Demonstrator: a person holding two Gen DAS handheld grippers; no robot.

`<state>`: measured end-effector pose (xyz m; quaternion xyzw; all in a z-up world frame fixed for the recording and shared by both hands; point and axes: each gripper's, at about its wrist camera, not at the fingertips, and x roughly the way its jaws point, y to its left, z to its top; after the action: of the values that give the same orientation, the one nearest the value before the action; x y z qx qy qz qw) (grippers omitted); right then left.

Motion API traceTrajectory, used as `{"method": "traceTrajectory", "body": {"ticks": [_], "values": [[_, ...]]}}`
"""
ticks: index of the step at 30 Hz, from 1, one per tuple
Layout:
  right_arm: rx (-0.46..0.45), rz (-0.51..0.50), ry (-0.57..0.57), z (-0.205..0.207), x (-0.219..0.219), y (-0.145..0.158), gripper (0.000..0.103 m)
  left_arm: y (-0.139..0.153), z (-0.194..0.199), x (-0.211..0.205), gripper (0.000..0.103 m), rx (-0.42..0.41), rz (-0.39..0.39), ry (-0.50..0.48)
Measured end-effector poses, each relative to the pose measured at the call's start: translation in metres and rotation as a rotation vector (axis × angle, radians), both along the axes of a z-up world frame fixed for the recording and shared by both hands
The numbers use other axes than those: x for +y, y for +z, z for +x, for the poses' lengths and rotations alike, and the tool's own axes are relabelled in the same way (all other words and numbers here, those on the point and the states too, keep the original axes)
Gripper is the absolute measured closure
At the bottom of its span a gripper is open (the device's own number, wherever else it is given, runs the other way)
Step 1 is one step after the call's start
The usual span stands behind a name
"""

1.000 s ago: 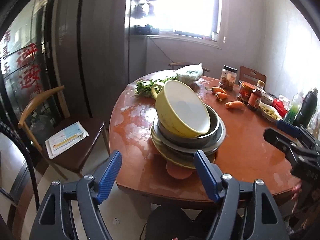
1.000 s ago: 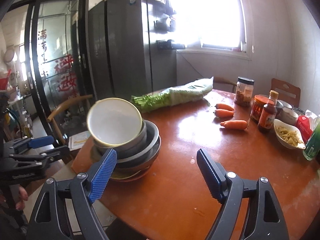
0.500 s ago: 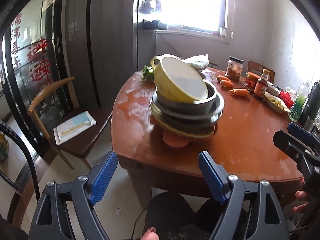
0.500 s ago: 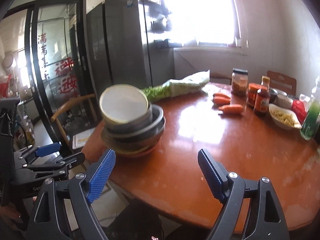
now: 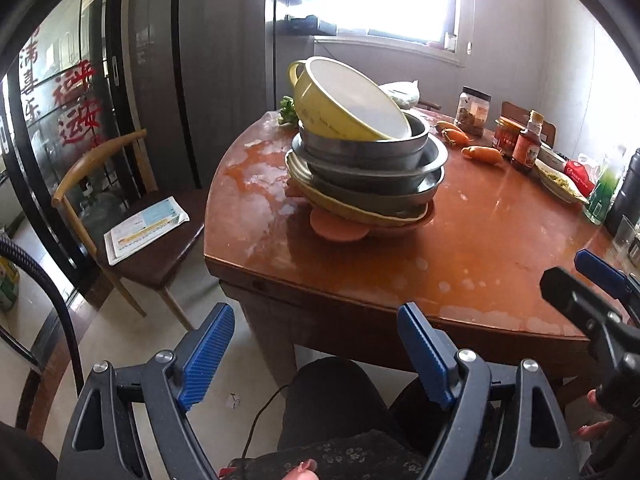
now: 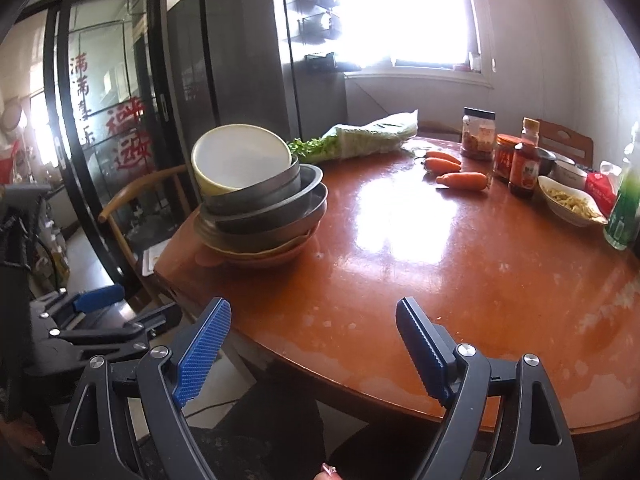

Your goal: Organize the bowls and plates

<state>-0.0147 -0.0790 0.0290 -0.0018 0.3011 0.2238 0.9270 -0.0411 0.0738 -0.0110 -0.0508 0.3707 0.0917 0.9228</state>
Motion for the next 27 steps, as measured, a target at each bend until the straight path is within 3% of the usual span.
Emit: {"method": "traceTrajectory", "body": {"ticks": [27], "values": [[0.032,-0.005,0.010,0.0002,0.0044,-0.0089,0.017,-0.0030,0.0026,-0.0055,0.020,0.017,0.013,0.003]]}}
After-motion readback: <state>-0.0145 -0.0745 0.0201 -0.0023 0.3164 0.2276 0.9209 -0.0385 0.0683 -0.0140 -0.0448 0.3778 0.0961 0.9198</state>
